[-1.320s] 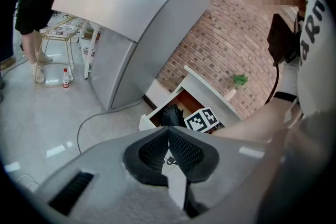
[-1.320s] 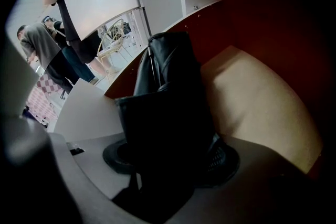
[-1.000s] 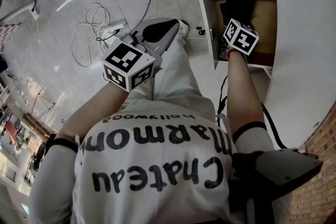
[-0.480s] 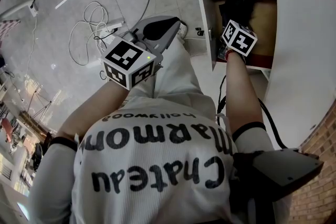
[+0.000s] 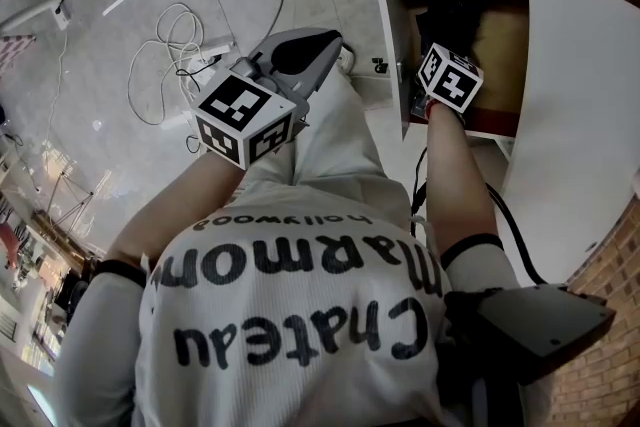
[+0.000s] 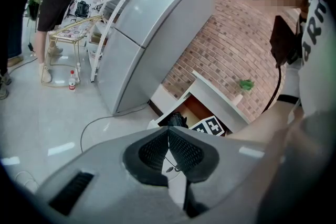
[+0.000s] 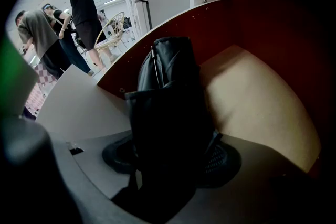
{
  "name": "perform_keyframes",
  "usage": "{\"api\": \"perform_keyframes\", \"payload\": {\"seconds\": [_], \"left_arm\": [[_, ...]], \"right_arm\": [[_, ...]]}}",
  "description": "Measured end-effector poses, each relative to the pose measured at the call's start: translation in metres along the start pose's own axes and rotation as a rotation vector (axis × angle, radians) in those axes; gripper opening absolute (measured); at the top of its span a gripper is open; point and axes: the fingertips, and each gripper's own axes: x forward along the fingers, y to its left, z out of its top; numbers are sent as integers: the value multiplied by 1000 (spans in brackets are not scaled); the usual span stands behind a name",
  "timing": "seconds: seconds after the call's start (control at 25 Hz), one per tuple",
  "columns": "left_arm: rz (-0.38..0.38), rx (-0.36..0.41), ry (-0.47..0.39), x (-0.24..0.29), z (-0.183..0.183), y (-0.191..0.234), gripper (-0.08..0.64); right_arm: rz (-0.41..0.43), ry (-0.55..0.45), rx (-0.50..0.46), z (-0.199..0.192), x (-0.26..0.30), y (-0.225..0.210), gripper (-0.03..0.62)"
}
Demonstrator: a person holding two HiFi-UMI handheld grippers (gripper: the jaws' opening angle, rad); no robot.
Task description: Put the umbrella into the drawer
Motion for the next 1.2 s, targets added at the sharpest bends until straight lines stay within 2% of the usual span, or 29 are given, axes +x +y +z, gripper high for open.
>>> {"api": "perform_keyframes", "payload": {"seconds": [0.44,0.76,1.0,1.2], "left_arm": [[47,-46,3,-13,2,6,17],[107,-24,-9,-26,17,8,17],[123,-32,3,-41,25,11,17],[130,-59,-24,-47,26,17,17]], "right_arm": [[-64,30,-72,-1,2,1,261],[-44,37,-94,-2,3,2,261],[-28,38,-102,0,2,7,261],[-11,60,-103,-1,4,10,262]]}}
